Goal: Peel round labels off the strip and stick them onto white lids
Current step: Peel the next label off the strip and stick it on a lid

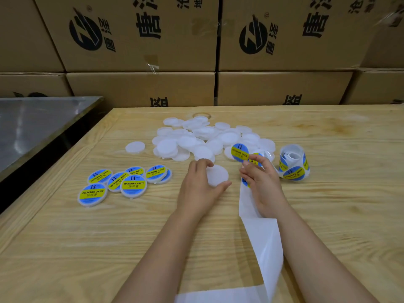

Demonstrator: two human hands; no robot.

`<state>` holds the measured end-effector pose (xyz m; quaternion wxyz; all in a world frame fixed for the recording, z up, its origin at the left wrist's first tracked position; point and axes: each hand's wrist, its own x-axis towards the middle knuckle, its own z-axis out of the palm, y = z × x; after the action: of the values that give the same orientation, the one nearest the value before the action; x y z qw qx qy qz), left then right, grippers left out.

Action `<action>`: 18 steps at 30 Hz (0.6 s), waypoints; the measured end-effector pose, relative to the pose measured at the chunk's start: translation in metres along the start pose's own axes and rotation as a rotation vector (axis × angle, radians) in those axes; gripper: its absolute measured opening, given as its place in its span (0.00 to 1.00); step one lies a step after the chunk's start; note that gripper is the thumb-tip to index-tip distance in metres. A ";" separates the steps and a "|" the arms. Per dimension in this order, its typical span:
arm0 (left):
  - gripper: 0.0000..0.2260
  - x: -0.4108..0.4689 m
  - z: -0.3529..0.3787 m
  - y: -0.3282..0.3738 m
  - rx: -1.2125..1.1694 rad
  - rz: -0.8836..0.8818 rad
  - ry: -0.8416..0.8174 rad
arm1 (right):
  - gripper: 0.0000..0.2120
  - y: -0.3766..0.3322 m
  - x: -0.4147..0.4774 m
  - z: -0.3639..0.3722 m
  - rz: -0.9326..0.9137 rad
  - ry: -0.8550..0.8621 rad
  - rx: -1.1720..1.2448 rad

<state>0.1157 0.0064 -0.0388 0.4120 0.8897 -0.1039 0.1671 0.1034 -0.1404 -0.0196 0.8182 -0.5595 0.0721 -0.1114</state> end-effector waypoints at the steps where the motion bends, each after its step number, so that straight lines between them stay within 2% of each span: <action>1: 0.26 -0.001 0.000 0.002 -0.046 0.007 -0.003 | 0.11 0.000 -0.001 0.000 -0.032 -0.021 -0.051; 4: 0.29 -0.003 0.000 0.005 -0.127 0.023 0.004 | 0.21 0.002 -0.005 0.002 -0.117 -0.102 -0.237; 7: 0.30 -0.004 -0.001 0.006 -0.170 0.007 -0.017 | 0.23 0.006 -0.007 0.006 -0.140 -0.203 -0.278; 10: 0.29 -0.003 -0.004 0.009 -0.298 -0.073 -0.079 | 0.24 0.008 -0.006 0.005 -0.148 -0.200 -0.276; 12: 0.22 -0.002 -0.007 0.011 -0.496 -0.200 -0.133 | 0.25 0.008 -0.005 0.004 -0.150 -0.200 -0.261; 14: 0.11 0.001 -0.013 0.011 -0.697 -0.312 -0.196 | 0.24 0.009 -0.005 0.002 -0.159 -0.203 -0.267; 18: 0.09 0.003 -0.021 0.008 -0.849 -0.394 -0.286 | 0.21 0.009 -0.005 0.003 -0.176 -0.210 -0.281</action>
<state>0.1116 0.0170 -0.0193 0.7438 0.6599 -0.0480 -0.0950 0.1005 -0.1336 -0.0270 0.7223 -0.6807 -0.0477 -0.1123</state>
